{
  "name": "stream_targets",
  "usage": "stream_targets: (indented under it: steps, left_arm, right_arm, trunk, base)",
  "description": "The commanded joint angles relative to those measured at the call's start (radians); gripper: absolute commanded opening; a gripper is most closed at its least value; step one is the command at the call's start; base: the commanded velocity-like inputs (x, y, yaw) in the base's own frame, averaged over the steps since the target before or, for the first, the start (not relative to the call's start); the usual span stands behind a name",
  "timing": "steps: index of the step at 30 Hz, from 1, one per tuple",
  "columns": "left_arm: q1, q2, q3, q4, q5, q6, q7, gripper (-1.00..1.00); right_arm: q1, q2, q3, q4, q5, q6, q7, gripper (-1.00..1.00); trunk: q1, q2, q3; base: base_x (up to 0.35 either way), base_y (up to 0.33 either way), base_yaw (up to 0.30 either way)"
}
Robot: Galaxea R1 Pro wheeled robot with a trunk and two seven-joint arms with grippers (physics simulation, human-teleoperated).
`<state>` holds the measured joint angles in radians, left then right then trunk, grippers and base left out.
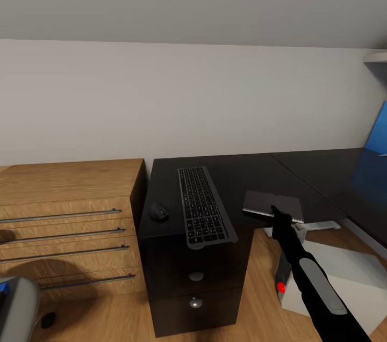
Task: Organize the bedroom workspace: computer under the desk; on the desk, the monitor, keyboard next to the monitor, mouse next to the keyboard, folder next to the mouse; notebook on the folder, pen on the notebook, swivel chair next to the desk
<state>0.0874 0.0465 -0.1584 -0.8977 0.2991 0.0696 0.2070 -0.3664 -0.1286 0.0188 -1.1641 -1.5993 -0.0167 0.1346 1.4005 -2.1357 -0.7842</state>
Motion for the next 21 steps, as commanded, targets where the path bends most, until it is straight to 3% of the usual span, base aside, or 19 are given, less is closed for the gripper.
stream_targets:
  steps: [1,20,21]
  left_arm:
    - [0.0,0.001,-0.005,-0.003,0.008,0.004,0.008,1.0]
    - [0.0,0.001,-0.006,-0.003,0.008,0.004,0.009,1.0]
    - [0.0,0.001,-0.006,-0.003,0.008,0.004,0.009,1.0]
  right_arm:
    - [0.0,-0.001,0.002,0.014,-0.012,-0.002,0.003,-1.0]
    - [0.0,-0.002,0.003,0.014,-0.007,-0.003,-0.002,-1.0]
    - [0.0,-0.002,0.003,0.014,-0.007,-0.003,-0.002,1.0]
  trunk:
    - [0.0,0.0,-0.001]
    - [0.0,0.0,-0.001]
    - [0.0,0.0,-0.001]
  base:
    - [0.021,0.0,0.0]
    - [0.003,0.0,0.0]
    - [0.0,0.0,0.0]
